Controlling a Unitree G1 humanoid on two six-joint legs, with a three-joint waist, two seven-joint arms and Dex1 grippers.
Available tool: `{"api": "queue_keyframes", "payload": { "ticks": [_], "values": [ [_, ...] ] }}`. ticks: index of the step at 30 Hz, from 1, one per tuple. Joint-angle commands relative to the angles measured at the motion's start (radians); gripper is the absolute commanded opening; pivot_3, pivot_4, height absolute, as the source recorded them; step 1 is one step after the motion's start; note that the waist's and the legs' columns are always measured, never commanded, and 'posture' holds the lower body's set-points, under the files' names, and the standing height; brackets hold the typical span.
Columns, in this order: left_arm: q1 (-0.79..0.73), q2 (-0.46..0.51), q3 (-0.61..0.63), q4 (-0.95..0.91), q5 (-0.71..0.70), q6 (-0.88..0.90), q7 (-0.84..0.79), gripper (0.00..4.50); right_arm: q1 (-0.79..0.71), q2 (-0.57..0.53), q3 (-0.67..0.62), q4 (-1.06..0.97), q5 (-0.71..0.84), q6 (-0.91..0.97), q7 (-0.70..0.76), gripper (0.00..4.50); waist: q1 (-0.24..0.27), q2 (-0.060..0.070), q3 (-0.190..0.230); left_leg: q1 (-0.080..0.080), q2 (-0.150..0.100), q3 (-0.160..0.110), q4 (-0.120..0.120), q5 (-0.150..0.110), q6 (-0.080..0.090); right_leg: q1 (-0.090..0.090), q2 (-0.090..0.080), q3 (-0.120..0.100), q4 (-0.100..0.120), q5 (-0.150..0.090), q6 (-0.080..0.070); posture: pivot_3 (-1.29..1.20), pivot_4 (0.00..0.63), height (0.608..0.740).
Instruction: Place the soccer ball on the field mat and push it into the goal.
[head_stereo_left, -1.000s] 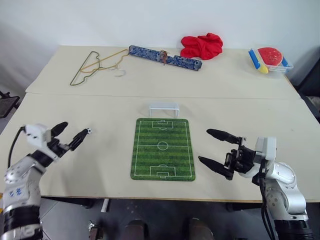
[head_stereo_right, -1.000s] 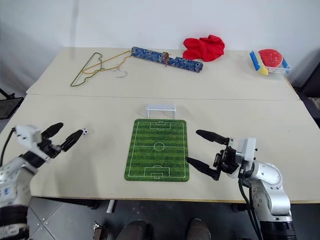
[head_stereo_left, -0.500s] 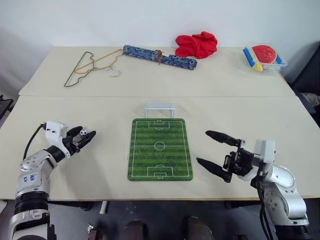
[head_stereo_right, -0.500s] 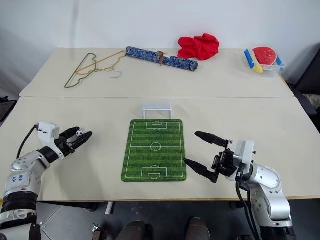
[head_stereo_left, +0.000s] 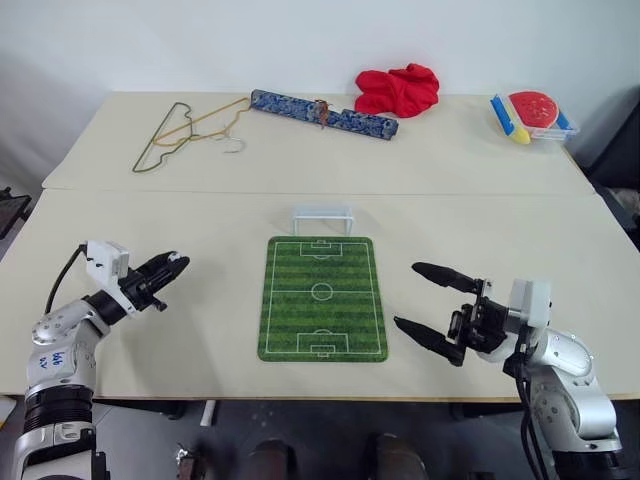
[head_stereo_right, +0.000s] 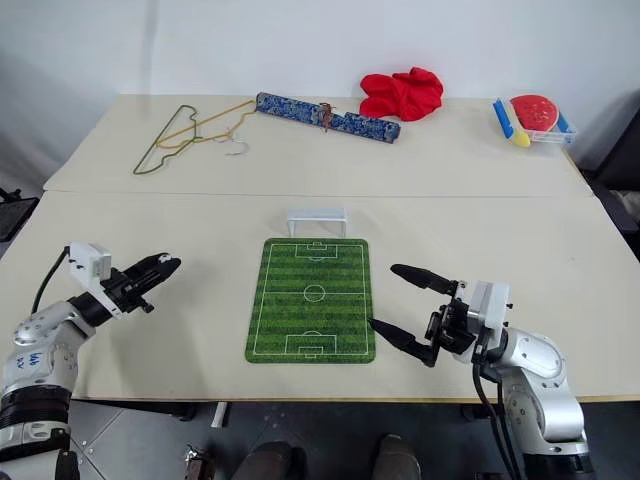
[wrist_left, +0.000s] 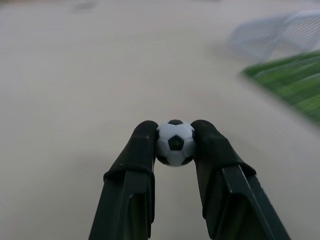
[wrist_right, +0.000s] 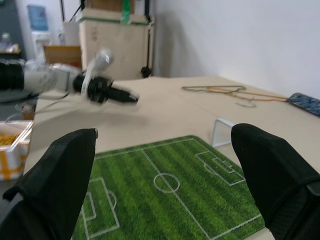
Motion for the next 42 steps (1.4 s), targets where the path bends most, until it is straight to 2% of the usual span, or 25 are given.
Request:
{"api": "queue_keyframes", "payload": {
  "ticks": [1, 4, 6, 11, 14, 22, 33, 35, 36, 40, 41, 42],
  "values": [
    [-0.024, 0.032, -0.112, -0.188, -0.029, 0.072, -0.125, 0.86, 0.047, -0.058, -0.077, 0.015, 0.034, -0.016, 0.082, 4.5, 0.006, 0.0, 0.0, 0.0, 0.0, 0.0, 0.0, 0.0, 0.0, 0.0, 0.0, 0.0, 0.0, 0.0, 0.0, 0.0, 0.15, 0.74],
    [-0.057, 0.015, -0.279, -0.307, 0.024, 0.13, -0.172, 0.86, 0.102, -0.094, -0.126, 0.074, 0.028, -0.048, 0.152, 4.5, 0.013, 0.0, 0.0, 0.001, 0.0, 0.0, 0.0, 0.0, 0.0, 0.001, 0.0, 0.0, 0.0, 0.0, 0.0, 0.0, 0.15, 0.74],
    [-0.08, -0.029, -0.377, -0.348, 0.08, 0.147, -0.141, 0.86, 0.13, -0.099, -0.151, 0.117, 0.016, -0.08, 0.177, 4.5, 0.012, 0.0, 0.0, 0.002, -0.001, 0.001, 0.0, 0.0, 0.001, 0.003, 0.0, 0.0, -0.002, 0.0, 0.001, 0.0, 0.15, 0.74],
    [-0.081, -0.105, -0.516, -0.38, 0.174, 0.162, -0.081, 0.86, 0.176, -0.093, -0.185, 0.135, 0.014, -0.111, 0.188, 4.5, -0.001, 0.001, 0.0, 0.003, 0.001, 0.002, -0.001, 0.0, 0.001, 0.003, 0.001, 0.001, -0.002, 0.001, 0.001, 0.0, 0.15, 0.74],
    [-0.064, -0.127, -0.602, -0.363, 0.272, 0.107, -0.062, 0.86, 0.215, -0.091, -0.2, 0.115, 0.018, -0.115, 0.184, 4.5, 0.007, 0.001, 0.0, 0.003, 0.0, 0.002, 0.0, 0.0, 0.001, 0.004, 0.001, 0.002, -0.002, 0.001, 0.001, 0.0, 0.15, 0.74],
    [-0.037, -0.137, -0.638, -0.343, 0.341, 0.049, -0.044, 0.86, 0.272, -0.089, -0.203, 0.032, 0.025, -0.087, 0.153, 4.5, 0.012, 0.001, 0.0, 0.003, 0.0, 0.002, 0.0, 0.0, 0.001, 0.004, 0.001, 0.002, -0.003, 0.001, 0.001, 0.0, 0.15, 0.74],
    [-0.037, -0.154, -0.649, -0.348, 0.348, 0.07, -0.046, 0.86, 0.251, -0.088, -0.173, -0.017, 0.016, -0.043, 0.105, 4.5, 0.013, 0.001, 0.0, 0.004, 0.0, 0.001, 0.0, 0.0, 0.001, 0.005, 0.001, 0.001, -0.003, 0.001, 0.001, 0.0, 0.15, 0.74],
    [-0.039, -0.156, -0.646, -0.348, 0.346, 0.063, -0.048, 1.58, 0.244, -0.085, -0.165, -0.023, 0.012, -0.036, 0.096, 4.5, 0.013, 0.001, 0.0, 0.004, 0.0, 0.001, 0.0, 0.0, 0.001, 0.005, 0.001, 0.001, -0.003, 0.001, 0.001, 0.0, 0.15, 0.74],
    [-0.039, -0.161, -0.642, -0.347, 0.347, 0.045, -0.044, 1.75, 0.24, -0.084, -0.162, -0.026, 0.011, -0.033, 0.092, 4.5, 0.013, 0.001, 0.0, 0.004, 0.0, 0.001, 0.0, 0.0, 0.001, 0.005, 0.001, 0.001, -0.003, 0.001, 0.001, 0.0, 0.15, 0.74],
    [-0.039, -0.17, -0.632, -0.352, 0.332, 0.017, -0.055, 3.0, 0.226, -0.084, -0.146, -0.031, 0.008, -0.027, 0.075, 4.5, 0.013, 0.001, 0.0, 0.003, 0.0, 0.001, 0.0, 0.0, 0.001, 0.005, 0.001, 0.001, -0.003, 0.001, 0.001, 0.0, 0.15, 0.74],
    [-0.038, -0.168, -0.632, -0.355, 0.33, 0.014, -0.063, 3.26, 0.223, -0.084, -0.143, -0.032, 0.008, -0.024, 0.071, 4.5, 0.013, 0.001, 0.0, 0.003, 0.0, 0.001, 0.0, 0.0, 0.001, 0.005, 0.001, 0.001, -0.003, 0.001, 0.001, 0.0, 0.15, 0.74],
    [-0.037, -0.169, -0.631, -0.355, 0.329, 0.01, -0.065, 3.26, 0.219, -0.083, -0.14, -0.033, 0.007, -0.023, 0.068, 4.5, 0.012, 0.001, 0.0, 0.003, 0.0, 0.001, 0.0, 0.0, 0.001, 0.005, 0.001, 0.001, -0.003, 0.001, 0.001, 0.0, 0.15, 0.74]
  ]
}}
